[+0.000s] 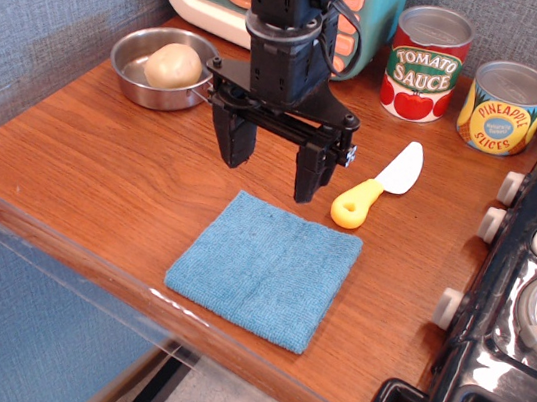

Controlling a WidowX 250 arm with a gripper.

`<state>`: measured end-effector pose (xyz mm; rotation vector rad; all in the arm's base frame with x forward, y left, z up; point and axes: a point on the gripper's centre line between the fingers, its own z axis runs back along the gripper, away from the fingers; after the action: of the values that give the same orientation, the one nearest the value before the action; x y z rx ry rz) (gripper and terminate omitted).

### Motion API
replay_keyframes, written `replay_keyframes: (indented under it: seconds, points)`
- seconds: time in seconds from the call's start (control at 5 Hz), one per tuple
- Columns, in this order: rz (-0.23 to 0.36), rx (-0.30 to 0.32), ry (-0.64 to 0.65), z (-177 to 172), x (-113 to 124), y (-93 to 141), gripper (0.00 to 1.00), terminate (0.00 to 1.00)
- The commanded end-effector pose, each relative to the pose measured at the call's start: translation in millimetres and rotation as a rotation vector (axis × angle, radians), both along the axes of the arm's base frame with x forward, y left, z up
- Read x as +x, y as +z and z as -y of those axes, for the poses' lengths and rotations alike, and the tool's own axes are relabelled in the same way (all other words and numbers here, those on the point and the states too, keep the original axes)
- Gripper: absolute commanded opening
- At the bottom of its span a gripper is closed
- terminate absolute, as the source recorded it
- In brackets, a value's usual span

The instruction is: Move the knife to the left of the blue cloth

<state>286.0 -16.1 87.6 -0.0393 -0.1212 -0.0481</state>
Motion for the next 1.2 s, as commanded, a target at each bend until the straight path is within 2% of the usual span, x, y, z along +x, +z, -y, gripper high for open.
replay_keyframes:
  seconds: [0.0,0.2,0.4,0.8,1.0]
  points:
    - [0.000,0.000,0.000,0,0,0,1.00,0.00]
    - [0.062,0.008,0.051,-3,17,-4,1.00,0.00]
    - [0.078,0.024,0.075,3,40,-9,1.00,0.00]
    - [0.080,-0.033,0.064,22,82,-31,1.00,0.00]
    - [0.064,0.000,0.051,29,87,-42,1.00,0.00]
